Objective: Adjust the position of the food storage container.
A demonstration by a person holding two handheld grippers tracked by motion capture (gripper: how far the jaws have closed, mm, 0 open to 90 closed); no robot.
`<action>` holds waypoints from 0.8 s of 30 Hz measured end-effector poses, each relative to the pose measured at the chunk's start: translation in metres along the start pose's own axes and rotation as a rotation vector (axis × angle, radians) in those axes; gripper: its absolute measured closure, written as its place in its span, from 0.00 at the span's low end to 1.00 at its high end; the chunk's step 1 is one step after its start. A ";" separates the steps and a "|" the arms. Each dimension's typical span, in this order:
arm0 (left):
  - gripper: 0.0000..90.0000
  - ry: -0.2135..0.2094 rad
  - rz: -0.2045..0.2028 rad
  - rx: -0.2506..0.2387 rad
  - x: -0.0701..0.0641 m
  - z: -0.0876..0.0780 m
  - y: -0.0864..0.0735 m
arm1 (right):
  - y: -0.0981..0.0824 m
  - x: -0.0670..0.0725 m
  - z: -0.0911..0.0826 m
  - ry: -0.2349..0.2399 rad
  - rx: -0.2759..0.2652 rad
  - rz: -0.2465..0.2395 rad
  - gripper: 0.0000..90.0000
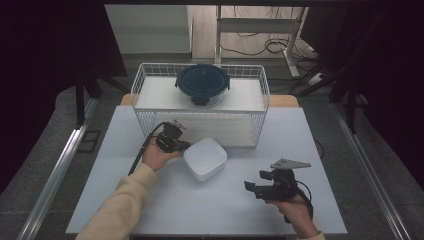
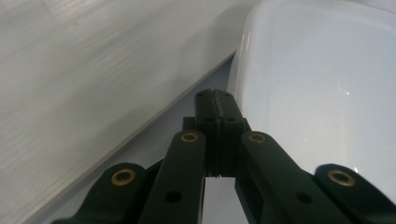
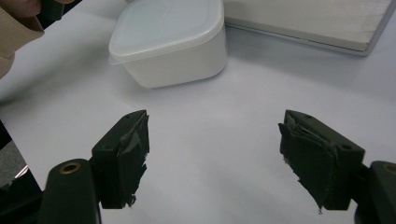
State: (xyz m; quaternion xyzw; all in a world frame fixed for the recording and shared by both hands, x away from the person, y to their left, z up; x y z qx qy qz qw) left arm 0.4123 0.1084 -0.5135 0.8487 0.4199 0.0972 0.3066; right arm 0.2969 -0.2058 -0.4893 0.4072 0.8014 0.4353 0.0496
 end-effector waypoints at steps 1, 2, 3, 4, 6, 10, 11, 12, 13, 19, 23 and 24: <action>1.00 -0.003 0.005 0.003 -0.001 0.000 0.000 | 0.000 0.000 0.000 0.000 0.000 0.000 0.27; 1.00 -0.006 0.015 0.006 -0.002 -0.001 -0.001 | 0.000 0.000 0.000 0.001 0.000 0.001 0.27; 1.00 -0.009 0.016 0.007 -0.004 -0.001 -0.001 | 0.000 0.000 0.000 0.000 -0.002 0.002 0.27; 1.00 -0.011 0.024 0.012 -0.005 -0.001 -0.001 | 0.000 0.000 0.000 0.000 -0.002 0.001 0.27; 1.00 -0.010 0.035 0.017 -0.010 -0.002 -0.003 | 0.000 -0.001 -0.001 -0.003 -0.004 -0.001 0.27; 1.00 -0.023 0.021 0.006 -0.019 -0.003 -0.005 | 0.001 -0.001 -0.002 -0.003 -0.006 0.004 0.27; 1.00 -0.024 0.034 0.013 -0.020 -0.004 -0.006 | 0.001 -0.001 -0.002 -0.003 -0.006 0.004 0.27; 1.00 -0.027 0.039 0.014 -0.021 -0.004 -0.007 | 0.001 -0.001 -0.002 -0.002 -0.006 0.004 0.27; 1.00 -0.028 0.047 0.017 -0.023 -0.005 -0.008 | 0.001 0.000 -0.002 -0.001 -0.005 0.003 0.27; 1.00 -0.046 0.089 0.040 -0.038 -0.007 -0.010 | 0.001 0.001 -0.002 -0.001 -0.007 0.000 0.27; 1.00 -0.060 0.085 0.059 -0.047 -0.003 -0.015 | 0.002 0.000 -0.003 -0.002 -0.009 0.002 0.27; 1.00 -0.065 0.074 0.059 -0.050 -0.002 -0.016 | 0.002 0.000 -0.003 -0.003 -0.009 0.001 0.27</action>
Point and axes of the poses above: each handheld gripper's, and its own axes: z roughly forward along the jaws, y roughly out of its top, x roughly to its left, the point moved 4 cm from there along z, roughly forward along the jaws, and after that the axes turned 3 degrees about y, right-handed, at the moved point
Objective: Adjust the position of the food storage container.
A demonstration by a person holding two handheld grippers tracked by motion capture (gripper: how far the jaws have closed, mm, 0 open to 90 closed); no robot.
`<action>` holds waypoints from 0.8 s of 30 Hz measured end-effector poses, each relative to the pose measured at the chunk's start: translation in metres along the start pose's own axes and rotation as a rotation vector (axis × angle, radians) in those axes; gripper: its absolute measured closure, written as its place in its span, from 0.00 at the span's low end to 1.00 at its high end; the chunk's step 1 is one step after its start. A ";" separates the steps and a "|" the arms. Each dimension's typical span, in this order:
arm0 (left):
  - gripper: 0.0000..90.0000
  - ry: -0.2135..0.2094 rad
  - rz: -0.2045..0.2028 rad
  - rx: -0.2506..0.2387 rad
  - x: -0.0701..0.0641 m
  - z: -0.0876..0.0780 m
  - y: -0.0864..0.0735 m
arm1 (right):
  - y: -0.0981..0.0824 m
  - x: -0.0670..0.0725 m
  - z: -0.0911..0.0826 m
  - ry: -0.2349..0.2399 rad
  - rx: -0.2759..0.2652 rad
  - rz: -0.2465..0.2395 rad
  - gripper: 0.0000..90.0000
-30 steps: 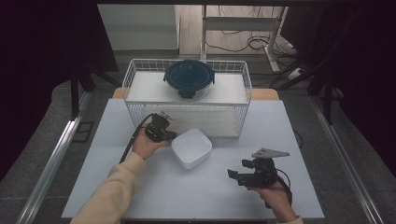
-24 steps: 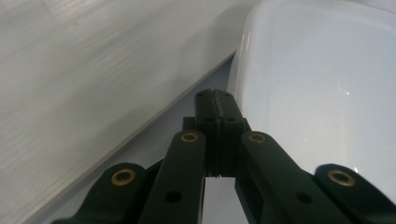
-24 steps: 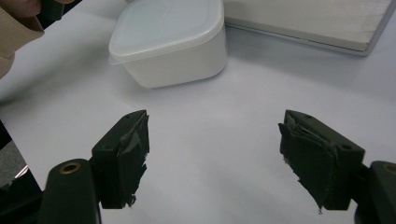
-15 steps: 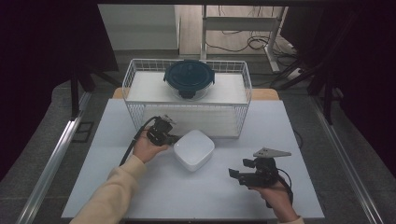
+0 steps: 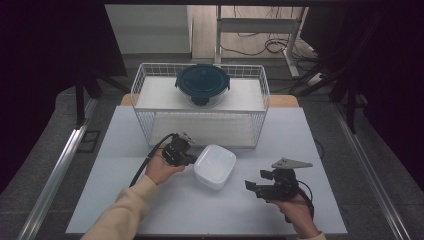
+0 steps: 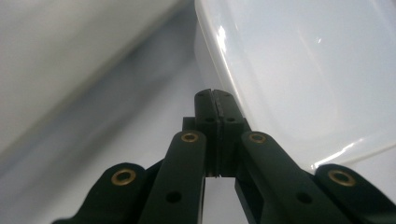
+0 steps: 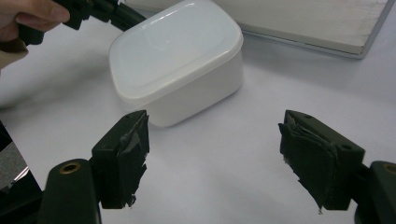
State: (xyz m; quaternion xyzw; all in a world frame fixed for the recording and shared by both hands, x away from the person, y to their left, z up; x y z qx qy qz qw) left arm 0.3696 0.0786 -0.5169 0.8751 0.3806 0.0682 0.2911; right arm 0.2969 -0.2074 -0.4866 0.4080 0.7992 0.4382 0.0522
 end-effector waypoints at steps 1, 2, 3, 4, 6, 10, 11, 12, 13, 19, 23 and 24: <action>1.00 -0.011 0.001 -0.002 -0.002 0.001 0.000 | 0.000 0.000 0.000 0.000 -0.001 0.000 0.27; 1.00 -0.018 0.000 0.006 -0.004 0.002 -0.001 | 0.000 0.000 0.000 0.000 -0.001 0.000 0.27; 1.00 -0.024 0.012 0.009 -0.006 0.003 -0.001 | 0.000 0.000 -0.001 -0.002 -0.001 -0.001 0.27; 1.00 -0.029 0.005 0.011 -0.010 0.003 -0.001 | 0.000 0.000 -0.001 -0.002 -0.002 -0.001 0.27; 1.00 -0.043 0.014 0.016 -0.015 0.002 -0.001 | 0.000 0.000 -0.001 -0.002 -0.003 0.002 0.27; 1.00 -0.059 0.028 0.023 -0.024 0.002 -0.002 | 0.000 -0.001 -0.002 -0.002 -0.005 0.002 0.27; 1.00 -0.066 0.027 0.025 -0.026 0.002 -0.002 | 0.000 -0.001 -0.002 -0.004 -0.004 0.002 0.27; 1.00 -0.075 0.021 0.024 -0.027 0.003 -0.003 | 0.000 -0.002 -0.002 -0.004 -0.004 0.003 0.27; 1.00 -0.083 0.023 0.029 -0.029 0.004 -0.004 | 0.000 -0.002 -0.002 -0.005 -0.004 0.003 0.27; 1.00 -0.094 0.019 0.021 -0.033 0.005 -0.005 | 0.001 -0.003 -0.003 -0.006 -0.006 0.006 0.27; 1.00 -0.107 0.018 0.023 -0.036 0.005 -0.006 | 0.000 -0.003 -0.003 -0.008 -0.007 0.009 0.27; 1.00 -0.105 0.026 0.027 -0.036 0.005 -0.006 | 0.000 -0.004 -0.003 -0.009 -0.007 0.009 0.27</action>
Point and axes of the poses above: each handheld gripper's, and its own axes: z roughly forward along the jaws, y roughly out of its top, x roughly to its left, the point moved 4 cm from there along z, roughly forward along the jaws, and after that the axes turned 3 degrees about y, right-handed, at the moved point
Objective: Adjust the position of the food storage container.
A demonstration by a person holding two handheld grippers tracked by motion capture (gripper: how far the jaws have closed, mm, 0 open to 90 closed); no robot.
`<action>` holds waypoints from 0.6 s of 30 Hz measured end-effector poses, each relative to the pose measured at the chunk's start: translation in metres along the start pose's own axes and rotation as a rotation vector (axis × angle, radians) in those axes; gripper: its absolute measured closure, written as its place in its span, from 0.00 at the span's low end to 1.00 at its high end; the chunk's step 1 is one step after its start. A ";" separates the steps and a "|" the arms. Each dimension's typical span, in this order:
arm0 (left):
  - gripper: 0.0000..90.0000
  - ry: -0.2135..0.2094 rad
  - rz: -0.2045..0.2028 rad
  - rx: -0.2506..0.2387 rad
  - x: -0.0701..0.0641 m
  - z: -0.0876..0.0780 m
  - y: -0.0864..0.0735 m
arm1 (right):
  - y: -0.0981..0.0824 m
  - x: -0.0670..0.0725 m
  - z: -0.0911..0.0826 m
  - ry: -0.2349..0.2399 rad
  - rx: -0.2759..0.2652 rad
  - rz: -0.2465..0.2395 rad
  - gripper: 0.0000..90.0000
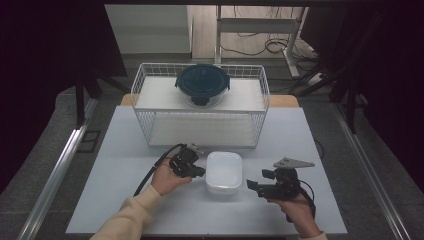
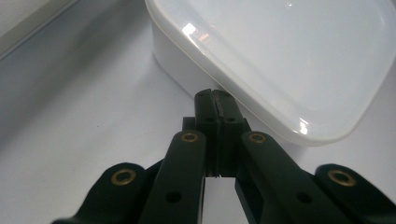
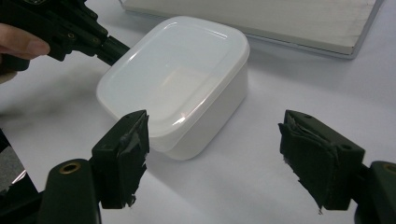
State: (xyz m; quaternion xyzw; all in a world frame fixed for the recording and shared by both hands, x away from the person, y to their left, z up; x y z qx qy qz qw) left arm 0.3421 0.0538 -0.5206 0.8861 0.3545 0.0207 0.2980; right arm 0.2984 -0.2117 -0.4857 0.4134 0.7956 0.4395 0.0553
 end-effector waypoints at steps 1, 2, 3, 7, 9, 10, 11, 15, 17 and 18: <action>1.00 -0.001 -0.004 -0.001 -0.001 0.000 0.000 | 0.000 0.000 0.000 0.000 0.001 0.001 0.27; 1.00 -0.002 -0.005 -0.003 -0.001 0.000 0.000 | 0.000 0.000 0.000 -0.001 0.002 0.000 0.27; 1.00 -0.006 -0.009 -0.004 -0.001 0.000 -0.001 | 0.000 -0.001 0.000 -0.001 0.002 0.000 0.27; 1.00 0.011 -0.007 -0.017 0.002 -0.005 -0.003 | 0.000 -0.001 -0.001 -0.002 -0.004 0.002 0.27; 1.00 0.027 -0.006 -0.038 0.008 -0.015 -0.004 | 0.001 -0.002 -0.002 -0.003 -0.007 0.009 0.27; 1.00 0.029 -0.027 -0.063 0.010 -0.020 -0.004 | 0.002 -0.002 -0.003 0.001 -0.014 0.011 0.27; 1.00 0.034 -0.035 -0.082 0.012 -0.026 -0.005 | 0.003 -0.001 -0.004 0.008 -0.018 0.017 0.27; 0.93 0.035 -0.073 -0.158 0.010 -0.045 -0.011 | 0.005 -0.001 -0.006 0.007 -0.029 0.012 0.27; 0.78 0.053 -0.118 -0.195 0.008 -0.052 -0.014 | 0.005 -0.002 -0.007 0.002 -0.030 0.017 0.27; 0.68 0.055 -0.134 -0.203 0.007 -0.055 -0.015 | 0.005 -0.002 -0.007 0.001 -0.029 0.018 0.27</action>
Point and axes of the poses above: each handheld gripper's, and its own axes: z roughly forward along the jaws, y roughly out of its top, x roughly to its left, the point moved 4 cm from there along z, roughly forward along the jaws, and after that the axes turned 3 degrees about y, right-handed, at the moved point
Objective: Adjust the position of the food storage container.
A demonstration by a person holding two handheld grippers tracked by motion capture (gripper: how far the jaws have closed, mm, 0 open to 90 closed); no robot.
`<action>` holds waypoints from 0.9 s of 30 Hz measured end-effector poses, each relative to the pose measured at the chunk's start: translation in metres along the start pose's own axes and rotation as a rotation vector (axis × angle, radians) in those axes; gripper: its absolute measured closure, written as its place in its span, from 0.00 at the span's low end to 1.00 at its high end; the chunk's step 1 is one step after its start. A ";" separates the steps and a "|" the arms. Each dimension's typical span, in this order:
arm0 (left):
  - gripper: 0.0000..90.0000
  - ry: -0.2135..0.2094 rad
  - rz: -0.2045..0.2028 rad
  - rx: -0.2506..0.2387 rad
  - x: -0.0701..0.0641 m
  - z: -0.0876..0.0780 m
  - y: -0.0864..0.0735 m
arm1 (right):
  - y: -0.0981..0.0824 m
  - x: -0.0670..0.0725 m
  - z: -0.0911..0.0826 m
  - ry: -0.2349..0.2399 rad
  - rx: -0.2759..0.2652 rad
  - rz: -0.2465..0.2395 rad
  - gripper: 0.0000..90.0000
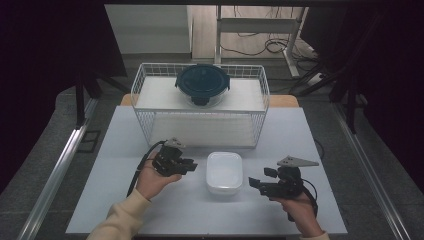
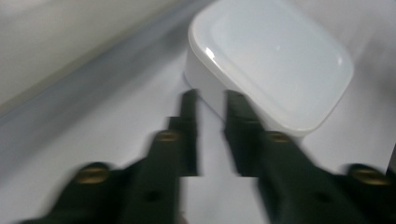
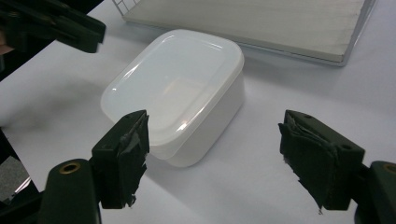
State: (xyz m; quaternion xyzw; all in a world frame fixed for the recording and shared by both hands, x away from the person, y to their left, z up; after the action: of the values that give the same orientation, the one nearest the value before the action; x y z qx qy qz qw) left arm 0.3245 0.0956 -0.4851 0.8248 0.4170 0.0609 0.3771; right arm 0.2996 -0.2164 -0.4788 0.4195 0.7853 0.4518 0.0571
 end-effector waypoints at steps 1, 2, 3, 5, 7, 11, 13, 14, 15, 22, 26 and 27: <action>0.57 0.006 -0.022 -0.007 -0.001 -0.003 -0.002 | 0.000 0.000 0.000 0.000 0.001 0.001 0.27; 0.48 0.006 -0.037 -0.015 -0.001 -0.005 -0.003 | 0.000 0.000 -0.001 -0.001 0.001 0.000 0.27; 0.42 0.007 -0.050 -0.023 -0.001 -0.006 -0.005 | 0.001 0.000 -0.001 -0.001 -0.002 0.000 0.27; 0.36 0.002 -0.064 -0.012 -0.001 -0.008 -0.008 | 0.001 0.000 -0.001 0.000 -0.005 -0.004 0.27; 0.34 -0.013 -0.078 -0.031 0.000 -0.011 -0.010 | 0.002 0.000 -0.002 0.000 -0.004 -0.004 0.27; 0.33 -0.023 -0.077 -0.060 0.002 -0.017 -0.013 | 0.005 -0.003 -0.008 -0.008 -0.028 0.003 0.27; 0.32 -0.023 -0.082 -0.067 0.003 -0.019 -0.014 | 0.006 -0.004 -0.011 -0.011 -0.036 0.005 0.27; 0.32 -0.021 -0.082 -0.069 0.003 -0.019 -0.014 | 0.007 -0.004 -0.012 -0.012 -0.038 0.006 0.27; 0.33 -0.022 -0.082 -0.068 0.003 -0.019 -0.014 | 0.007 -0.005 -0.013 -0.012 -0.040 0.007 0.27; 0.32 -0.022 -0.077 -0.077 0.000 -0.022 -0.013 | 0.007 -0.004 -0.010 -0.005 -0.043 0.012 0.27; 0.31 -0.022 -0.080 -0.077 0.000 -0.023 -0.013 | 0.007 -0.004 -0.009 -0.007 -0.044 0.011 0.27; 0.31 -0.023 -0.082 -0.076 0.000 -0.023 -0.013 | 0.007 -0.004 -0.009 -0.007 -0.042 0.013 0.27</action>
State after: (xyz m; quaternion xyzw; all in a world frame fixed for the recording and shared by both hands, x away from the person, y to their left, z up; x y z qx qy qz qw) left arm 0.3066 0.1137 -0.4781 0.7927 0.4433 0.0517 0.4153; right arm 0.3019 -0.2234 -0.4697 0.4251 0.7726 0.4670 0.0658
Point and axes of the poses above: each handheld gripper's, and its own axes: z roughly forward along the jaws, y roughly out of its top, x roughly to its left, the point moved 4 cm from there along z, roughly forward along the jaws, and after that the axes turned 3 degrees about y, right-handed, at the moved point
